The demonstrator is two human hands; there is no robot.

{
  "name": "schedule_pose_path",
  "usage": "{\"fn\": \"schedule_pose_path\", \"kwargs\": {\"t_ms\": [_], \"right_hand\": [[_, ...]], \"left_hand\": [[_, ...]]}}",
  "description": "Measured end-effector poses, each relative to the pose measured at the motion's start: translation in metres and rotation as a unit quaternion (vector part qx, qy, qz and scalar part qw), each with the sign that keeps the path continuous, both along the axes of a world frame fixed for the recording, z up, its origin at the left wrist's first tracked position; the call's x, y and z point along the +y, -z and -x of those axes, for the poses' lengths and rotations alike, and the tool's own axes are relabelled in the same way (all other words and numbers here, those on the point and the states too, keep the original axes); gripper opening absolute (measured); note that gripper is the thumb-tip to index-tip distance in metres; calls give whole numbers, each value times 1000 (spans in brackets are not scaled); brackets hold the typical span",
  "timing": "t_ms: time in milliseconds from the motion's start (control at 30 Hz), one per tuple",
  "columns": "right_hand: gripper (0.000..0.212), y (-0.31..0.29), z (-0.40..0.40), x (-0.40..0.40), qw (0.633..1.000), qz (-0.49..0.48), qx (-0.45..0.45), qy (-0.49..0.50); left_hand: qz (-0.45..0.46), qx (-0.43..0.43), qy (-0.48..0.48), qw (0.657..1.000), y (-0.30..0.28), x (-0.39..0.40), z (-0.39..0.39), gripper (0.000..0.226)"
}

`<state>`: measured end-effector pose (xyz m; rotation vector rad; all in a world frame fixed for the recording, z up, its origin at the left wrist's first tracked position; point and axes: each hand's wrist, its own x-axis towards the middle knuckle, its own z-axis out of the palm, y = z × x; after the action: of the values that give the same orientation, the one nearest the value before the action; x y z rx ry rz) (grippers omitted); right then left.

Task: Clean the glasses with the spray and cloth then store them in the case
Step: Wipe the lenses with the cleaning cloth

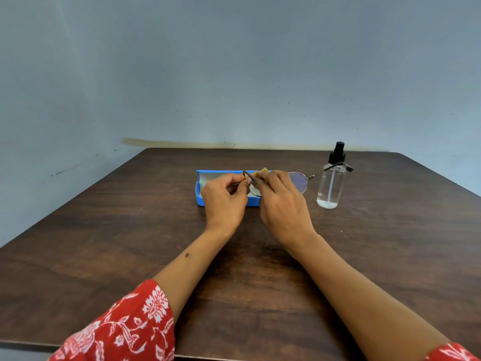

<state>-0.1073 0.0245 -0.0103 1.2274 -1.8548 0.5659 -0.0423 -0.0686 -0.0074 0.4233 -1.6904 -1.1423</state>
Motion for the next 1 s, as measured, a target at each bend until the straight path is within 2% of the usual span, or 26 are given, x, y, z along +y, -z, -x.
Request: {"fn": "schedule_pose_path", "kwargs": {"t_ms": [133,367,567,767,1000], "right_hand": [[37,2,-2,-1,998,4,-7,-59],[40,-1,2,1,1000,-8,-6,15],[35,3,2,1,997,-5,12,-70],[30,1,12,2,999,-6,20,36],[33,-1,0,5,997,4,8,-83]], "left_hand": [[-2,-1,-7,1000,1,-3,0,7],[1,-2,-1,1000,1,-2,0,6],[-3,-2,-9,1000,1,-3,0,9],[-5,6,9,1000,0,2,-1,5],[1,-1,-4,1000,1,-1,0,7]]}}
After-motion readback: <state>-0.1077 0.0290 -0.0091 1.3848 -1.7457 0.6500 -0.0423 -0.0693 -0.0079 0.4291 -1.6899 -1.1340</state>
